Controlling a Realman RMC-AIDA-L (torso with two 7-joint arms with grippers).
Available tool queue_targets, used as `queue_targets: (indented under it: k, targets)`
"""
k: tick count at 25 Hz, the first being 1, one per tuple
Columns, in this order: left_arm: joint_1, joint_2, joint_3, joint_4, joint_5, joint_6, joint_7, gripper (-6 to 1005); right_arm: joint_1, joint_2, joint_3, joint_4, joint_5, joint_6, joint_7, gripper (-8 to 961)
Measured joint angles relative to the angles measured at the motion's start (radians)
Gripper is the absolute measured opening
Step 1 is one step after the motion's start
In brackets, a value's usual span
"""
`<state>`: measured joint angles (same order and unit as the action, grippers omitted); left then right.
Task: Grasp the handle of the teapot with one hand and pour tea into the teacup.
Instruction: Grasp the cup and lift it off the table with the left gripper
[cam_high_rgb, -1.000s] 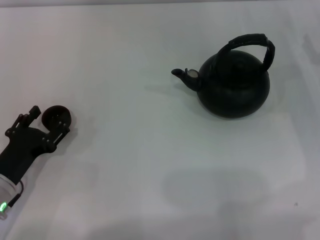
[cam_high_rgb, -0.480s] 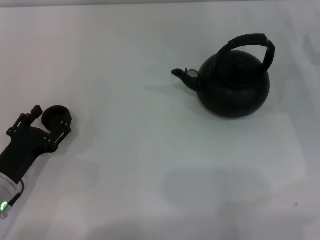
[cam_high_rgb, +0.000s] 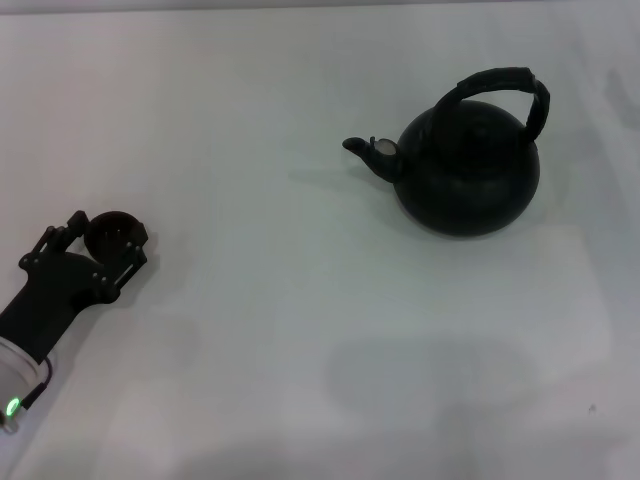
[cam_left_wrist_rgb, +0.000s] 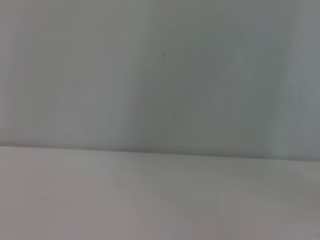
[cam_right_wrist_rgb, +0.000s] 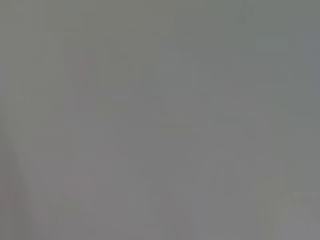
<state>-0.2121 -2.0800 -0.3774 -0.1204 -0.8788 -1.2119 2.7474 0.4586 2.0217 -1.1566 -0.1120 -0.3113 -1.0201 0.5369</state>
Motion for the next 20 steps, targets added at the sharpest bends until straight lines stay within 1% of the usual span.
queue_targets:
  k: [20]
  targets:
    - [-0.001, 0.0, 0.0, -0.002, 0.001, -0.003, 0.0, 798, -0.002, 0.0, 0.0, -0.002, 0.0, 0.0, 0.0, 873]
